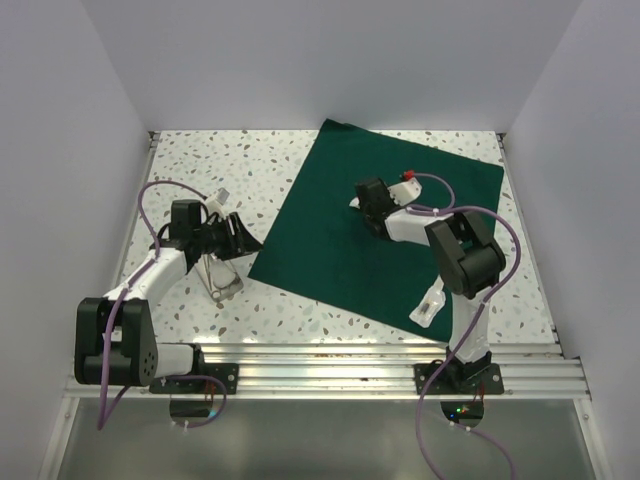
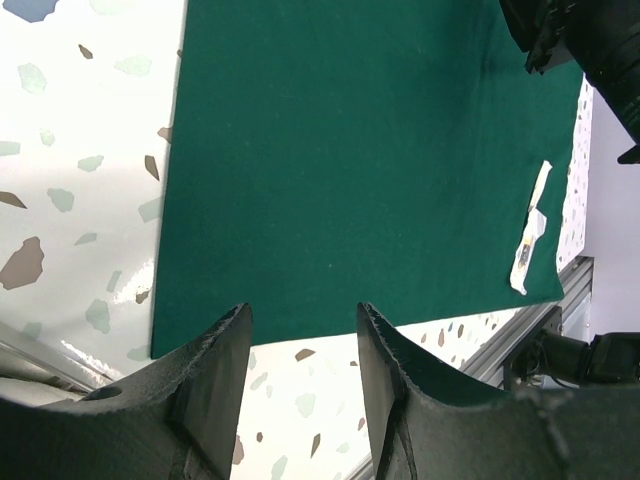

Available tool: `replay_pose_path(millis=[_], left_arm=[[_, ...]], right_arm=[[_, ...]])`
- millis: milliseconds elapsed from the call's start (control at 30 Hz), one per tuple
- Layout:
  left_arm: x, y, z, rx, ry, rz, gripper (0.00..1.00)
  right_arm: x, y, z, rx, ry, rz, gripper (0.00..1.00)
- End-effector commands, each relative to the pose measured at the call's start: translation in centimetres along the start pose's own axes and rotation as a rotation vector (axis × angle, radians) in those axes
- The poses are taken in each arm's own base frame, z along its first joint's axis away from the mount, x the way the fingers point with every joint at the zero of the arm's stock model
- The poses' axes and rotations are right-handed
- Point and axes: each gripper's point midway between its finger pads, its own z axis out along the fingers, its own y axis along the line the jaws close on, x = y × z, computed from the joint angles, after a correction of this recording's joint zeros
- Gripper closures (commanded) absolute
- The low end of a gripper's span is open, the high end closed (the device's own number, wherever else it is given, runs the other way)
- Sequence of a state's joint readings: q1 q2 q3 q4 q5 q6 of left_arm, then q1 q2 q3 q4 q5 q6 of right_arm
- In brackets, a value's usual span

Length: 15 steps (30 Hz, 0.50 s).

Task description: Prepare the surgical pack

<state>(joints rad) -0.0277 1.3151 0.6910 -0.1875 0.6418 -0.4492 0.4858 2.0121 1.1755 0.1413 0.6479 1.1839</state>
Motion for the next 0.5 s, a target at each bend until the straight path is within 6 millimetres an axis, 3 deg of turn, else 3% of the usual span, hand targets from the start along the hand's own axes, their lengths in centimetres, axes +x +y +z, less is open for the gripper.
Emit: replay_pose_path(millis=[0, 200, 300, 333, 467], left_arm=[[-0.8, -1.2, -0.3, 0.046, -0.036, 0.063, 0.50], [-0.7, -1.2, -0.3, 0.048, -0.030, 0.061, 0.50], [-0.6, -1.1, -0.3, 0.048, -0.029, 0.061, 0.50], [-0.6, -1.2, -0.3, 0.049, -0.029, 0.062, 0.50], [-0.6, -1.3, -0.3, 0.054, -0.029, 0.063, 0.50]], right_arm=[[-2.5, 1.0, -1.2, -0.008, -0.089, 0.052, 1.00], [-1.9, 0.3, -0.9, 0.028, -0.076, 0.051, 1.00], [-1.6, 0.5, -1.0, 0.025, -0.058, 0.036, 0.81], [-1.8, 0.8, -1.1, 0.016, -0.057, 0.017, 0.67], [-2.1, 0.9, -1.9, 0.006, -0.025, -0.039, 0.55]])
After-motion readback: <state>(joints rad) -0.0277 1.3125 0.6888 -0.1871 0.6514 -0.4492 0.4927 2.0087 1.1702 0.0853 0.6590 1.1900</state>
